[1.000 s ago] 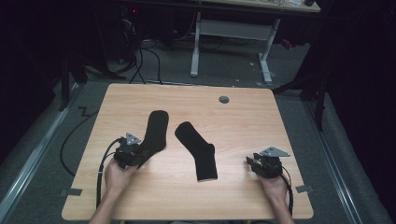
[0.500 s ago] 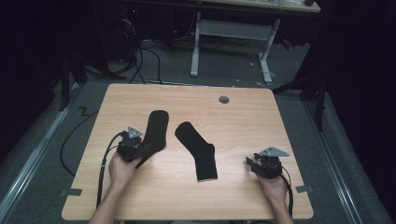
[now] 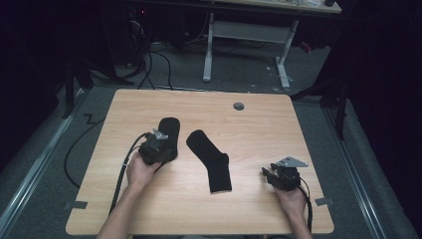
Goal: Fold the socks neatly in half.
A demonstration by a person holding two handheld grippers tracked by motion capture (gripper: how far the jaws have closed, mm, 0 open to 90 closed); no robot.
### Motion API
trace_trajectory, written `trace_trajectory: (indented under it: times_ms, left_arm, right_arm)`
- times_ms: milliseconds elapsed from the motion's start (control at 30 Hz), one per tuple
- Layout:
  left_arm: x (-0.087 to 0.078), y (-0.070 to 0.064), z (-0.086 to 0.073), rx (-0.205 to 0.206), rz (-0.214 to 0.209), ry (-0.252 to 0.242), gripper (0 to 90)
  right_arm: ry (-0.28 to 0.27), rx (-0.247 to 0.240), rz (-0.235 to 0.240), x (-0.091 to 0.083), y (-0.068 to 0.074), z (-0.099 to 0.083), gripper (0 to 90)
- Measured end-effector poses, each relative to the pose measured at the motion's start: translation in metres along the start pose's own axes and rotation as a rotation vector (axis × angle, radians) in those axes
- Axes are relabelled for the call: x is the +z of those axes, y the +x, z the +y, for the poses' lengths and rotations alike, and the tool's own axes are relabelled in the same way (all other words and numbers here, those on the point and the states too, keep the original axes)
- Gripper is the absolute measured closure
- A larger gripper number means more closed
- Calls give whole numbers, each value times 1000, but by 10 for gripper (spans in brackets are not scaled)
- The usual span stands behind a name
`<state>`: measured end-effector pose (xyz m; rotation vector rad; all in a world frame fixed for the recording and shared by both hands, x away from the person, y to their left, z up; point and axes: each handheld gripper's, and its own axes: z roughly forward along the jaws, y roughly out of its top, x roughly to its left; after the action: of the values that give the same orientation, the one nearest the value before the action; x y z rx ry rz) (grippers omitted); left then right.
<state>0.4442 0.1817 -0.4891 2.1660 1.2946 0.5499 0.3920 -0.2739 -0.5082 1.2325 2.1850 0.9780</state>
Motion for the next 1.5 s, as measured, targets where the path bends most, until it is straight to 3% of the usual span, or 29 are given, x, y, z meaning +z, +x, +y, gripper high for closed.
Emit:
trace_trajectory:
  times_ms: [33,67,100,200,400,500,700,967,1167,1200,1367,1500]
  left_arm:
    - [0,0,0,0,0,0,473]
    - [1,4,-2,-40,-33,-4,473]
    - [1,4,-2,-40,-33,-4,475]
    - [-2,1,-2,-14,-44,10,523]
    - [-7,-7,-2,38,-79,33,766]
    - [-7,-8,-1,29,-100,32,837]
    - [-9,-10,-1,-8,-147,10,861]
    - [-31,-16,6,-36,-205,-75,868]
    - [-51,-16,13,-63,-232,-132,872]
    - [-56,-15,15,-85,-252,-158,872]
    - [-64,-13,18,-105,-274,-180,873]
    - [-70,-15,22,-110,-296,-201,873]
  right_arm:
    - [0,0,0,0,0,0,560]
    - [0,-2,-2,0,0,0,547]
    - [0,-2,-2,0,0,0,547]
    - [0,-8,-2,0,1,0,530]
    - [2,-4,12,0,0,0,527]
    - [2,-3,12,0,0,0,524]
    - [3,-5,10,0,0,0,524]
    - [0,-19,20,1,3,1,545]
    - [-4,-52,41,3,13,3,590]
    - [-5,-55,55,4,17,5,595]
    - [-4,-72,81,7,27,7,598]
    - [-1,-106,115,13,42,14,597]
